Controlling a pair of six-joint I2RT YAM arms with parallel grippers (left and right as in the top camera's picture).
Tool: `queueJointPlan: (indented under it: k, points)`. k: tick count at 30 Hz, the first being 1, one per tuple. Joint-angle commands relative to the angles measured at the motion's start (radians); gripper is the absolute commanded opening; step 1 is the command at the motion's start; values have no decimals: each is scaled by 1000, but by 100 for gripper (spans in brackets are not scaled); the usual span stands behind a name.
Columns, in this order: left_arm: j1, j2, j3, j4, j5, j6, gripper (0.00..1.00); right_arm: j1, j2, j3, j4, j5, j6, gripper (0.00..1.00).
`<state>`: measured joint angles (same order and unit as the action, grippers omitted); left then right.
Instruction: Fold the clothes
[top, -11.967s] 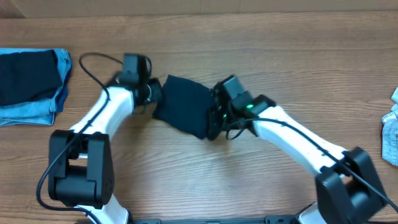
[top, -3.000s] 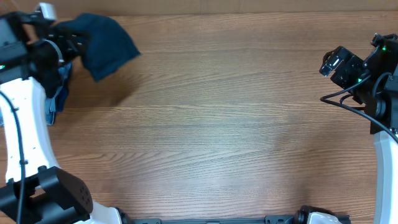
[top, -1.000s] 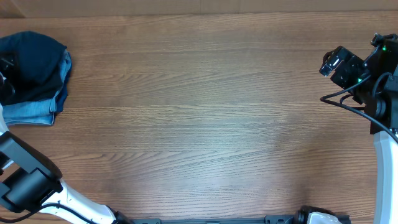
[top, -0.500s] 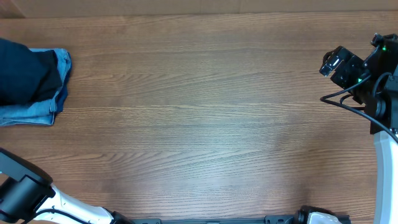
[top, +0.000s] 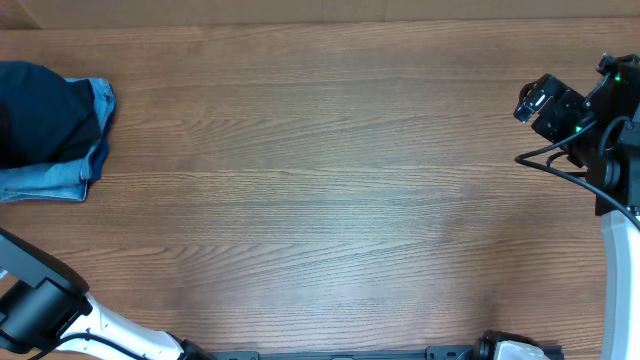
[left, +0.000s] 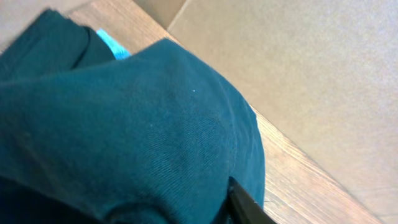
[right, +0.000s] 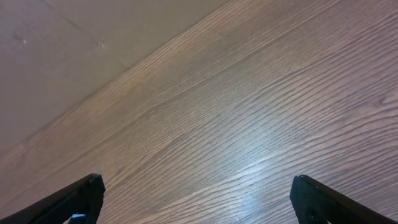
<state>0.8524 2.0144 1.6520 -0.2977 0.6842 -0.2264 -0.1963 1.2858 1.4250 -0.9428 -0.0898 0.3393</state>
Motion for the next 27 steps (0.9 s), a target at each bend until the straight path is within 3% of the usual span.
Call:
queueJointPlan:
  k: [1,6,9,12,13,15,21,25,27]
  points:
    - [-8,-1,21,39,-3,64,24,-2,-4,16,5,3,-7,100]
    - [-19,0,21,-50,-74,136,24,-2,-4,16,5,3,-7,100]
    - [-24,2,20,-153,-125,138,42,-2,-4,16,5,3,-7,100]
    - [-22,1,21,-194,-102,89,54,-2,-4,16,5,3,-7,100]
    - [-20,0,21,-203,-90,76,73,-2,-4,16,4,3,-7,100]
    - [-13,-3,21,-240,-69,61,100,-2,-4,16,4,3,-7,100]
    - [6,-4,21,-381,-52,39,100,-2,-4,16,5,3,-6,100]
    - [-6,-18,21,-457,142,108,100,-2,-4,16,4,3,-6,100]
    - [-16,-45,21,-458,154,137,100,-2,-4,16,4,3,-7,100]
